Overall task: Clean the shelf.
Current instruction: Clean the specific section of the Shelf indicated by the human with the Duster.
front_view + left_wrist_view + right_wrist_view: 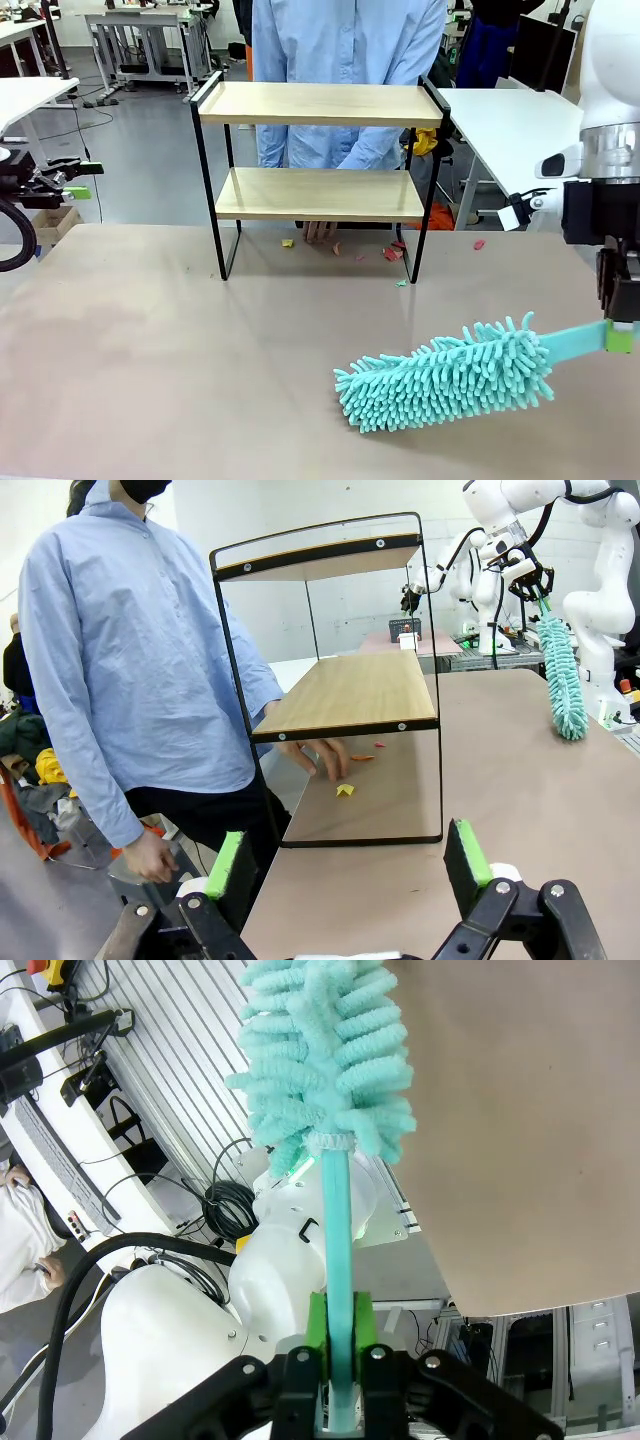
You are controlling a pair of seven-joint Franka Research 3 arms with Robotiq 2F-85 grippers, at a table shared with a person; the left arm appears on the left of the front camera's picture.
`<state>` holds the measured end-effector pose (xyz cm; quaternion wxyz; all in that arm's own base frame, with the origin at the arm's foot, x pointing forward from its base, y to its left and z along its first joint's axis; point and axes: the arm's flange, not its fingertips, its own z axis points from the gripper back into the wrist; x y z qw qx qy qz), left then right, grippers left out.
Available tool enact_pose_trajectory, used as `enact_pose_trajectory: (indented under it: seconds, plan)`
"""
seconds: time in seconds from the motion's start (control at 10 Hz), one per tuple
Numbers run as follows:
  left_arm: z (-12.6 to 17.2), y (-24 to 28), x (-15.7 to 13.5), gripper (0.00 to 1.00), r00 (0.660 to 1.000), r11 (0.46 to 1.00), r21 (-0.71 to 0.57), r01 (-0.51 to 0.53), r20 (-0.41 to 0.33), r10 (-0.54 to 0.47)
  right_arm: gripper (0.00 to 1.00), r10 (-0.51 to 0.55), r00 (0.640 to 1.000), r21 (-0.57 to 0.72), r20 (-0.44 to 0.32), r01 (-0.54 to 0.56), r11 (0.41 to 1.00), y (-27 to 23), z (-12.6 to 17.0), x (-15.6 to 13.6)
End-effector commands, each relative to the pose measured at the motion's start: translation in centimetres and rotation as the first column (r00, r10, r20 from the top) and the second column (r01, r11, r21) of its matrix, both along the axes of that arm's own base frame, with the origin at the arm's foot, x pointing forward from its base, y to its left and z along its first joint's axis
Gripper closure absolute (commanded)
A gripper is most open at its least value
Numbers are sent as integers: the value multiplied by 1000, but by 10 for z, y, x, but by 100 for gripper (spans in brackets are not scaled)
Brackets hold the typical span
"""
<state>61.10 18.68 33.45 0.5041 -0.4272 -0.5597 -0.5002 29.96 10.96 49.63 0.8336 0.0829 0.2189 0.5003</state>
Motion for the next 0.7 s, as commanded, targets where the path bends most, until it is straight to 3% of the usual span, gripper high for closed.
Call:
enact_pose_trajectory:
  seconds: [0.0, 0.4, 0.6]
  plan:
    - [4, -1, -1, 0, 1000, 1000, 1, 1, 4, -1, 87, -13, 1000, -14, 2, 13, 1000, 2, 3, 1]
    - [4, -1, -1, 0, 1000, 1000, 1, 1, 4, -1, 87, 0, 1000, 0, 0, 0, 1000, 0, 0, 0]
    - [4, -1, -1, 0, 1000, 1000, 1, 1, 4, -1, 87, -103, 991, 44, 81, 100, 994, 47, 16, 4]
